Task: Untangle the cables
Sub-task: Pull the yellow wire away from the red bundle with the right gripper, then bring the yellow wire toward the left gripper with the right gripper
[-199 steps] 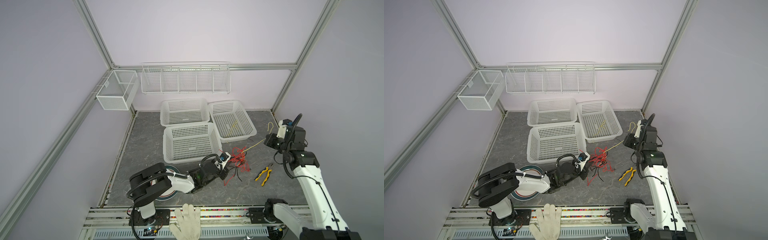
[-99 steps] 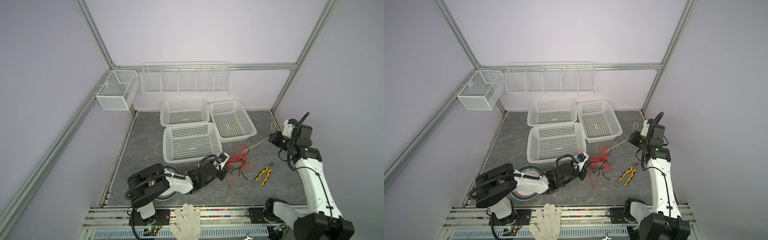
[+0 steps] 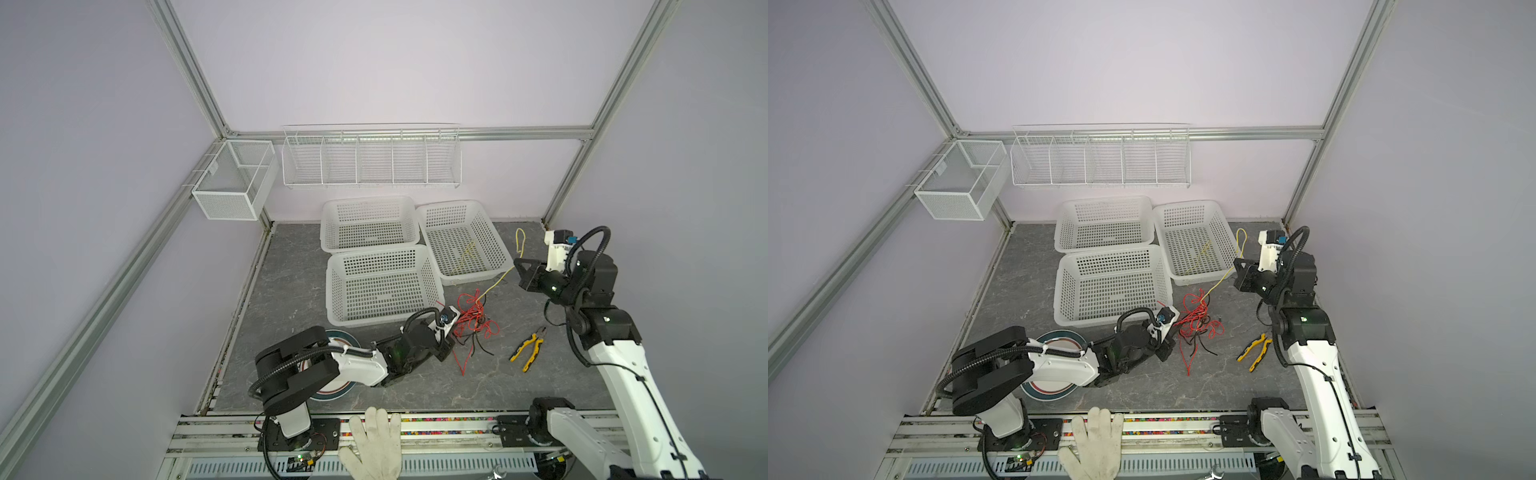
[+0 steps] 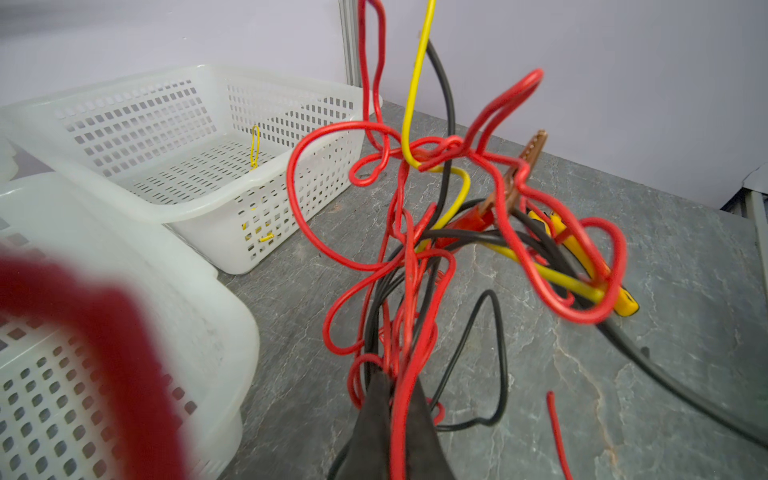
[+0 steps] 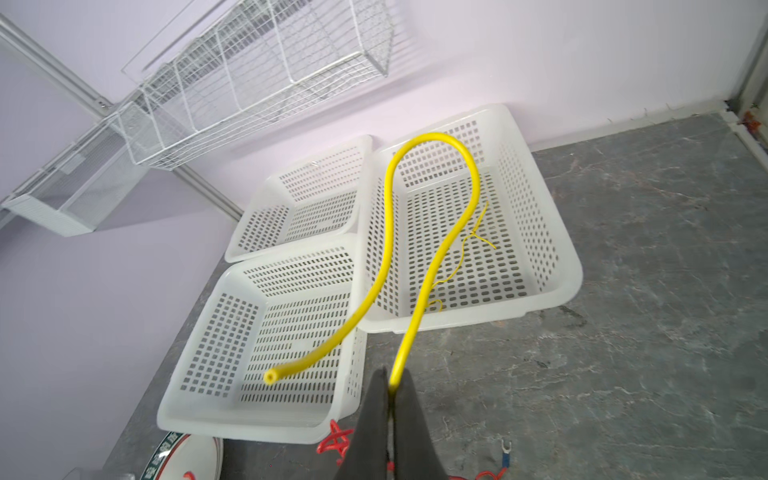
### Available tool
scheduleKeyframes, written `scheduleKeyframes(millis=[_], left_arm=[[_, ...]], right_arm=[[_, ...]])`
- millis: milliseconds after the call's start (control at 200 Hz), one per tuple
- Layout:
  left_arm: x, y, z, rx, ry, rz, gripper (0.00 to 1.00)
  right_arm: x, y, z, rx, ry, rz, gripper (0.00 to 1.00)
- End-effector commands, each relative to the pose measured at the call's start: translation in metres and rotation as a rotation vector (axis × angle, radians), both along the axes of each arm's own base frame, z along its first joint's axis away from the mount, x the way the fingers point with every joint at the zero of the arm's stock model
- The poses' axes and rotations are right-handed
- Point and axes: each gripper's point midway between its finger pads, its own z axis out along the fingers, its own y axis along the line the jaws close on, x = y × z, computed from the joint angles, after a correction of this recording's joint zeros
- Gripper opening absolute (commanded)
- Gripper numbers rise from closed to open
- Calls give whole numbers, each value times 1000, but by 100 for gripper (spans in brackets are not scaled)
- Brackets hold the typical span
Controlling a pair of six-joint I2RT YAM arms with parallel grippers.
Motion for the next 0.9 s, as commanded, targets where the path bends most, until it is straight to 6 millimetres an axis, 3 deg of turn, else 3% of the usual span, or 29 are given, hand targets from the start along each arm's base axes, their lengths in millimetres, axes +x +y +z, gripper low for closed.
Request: scheduleKeyframes(millis=[0,380,395,675,900], left_arm=[[-1,-5,-10,76,-2,-7,0],[-3,-14,12,11,-19,-26,0],[-3,-14,13,8,-21,-26,0],[-2,-20,22,-16,-42,-35,0],[-4,-18,19,-11,-39,-43,0]], right_arm=[[-8,19,15,3,-100,101,6],[-18,69,-17,23,-32,308,7],[-19,72,-30,20,-3,317,7],[-25,117,-64,-8,91,448,7],[-23,140,-51,40,57,510,7]])
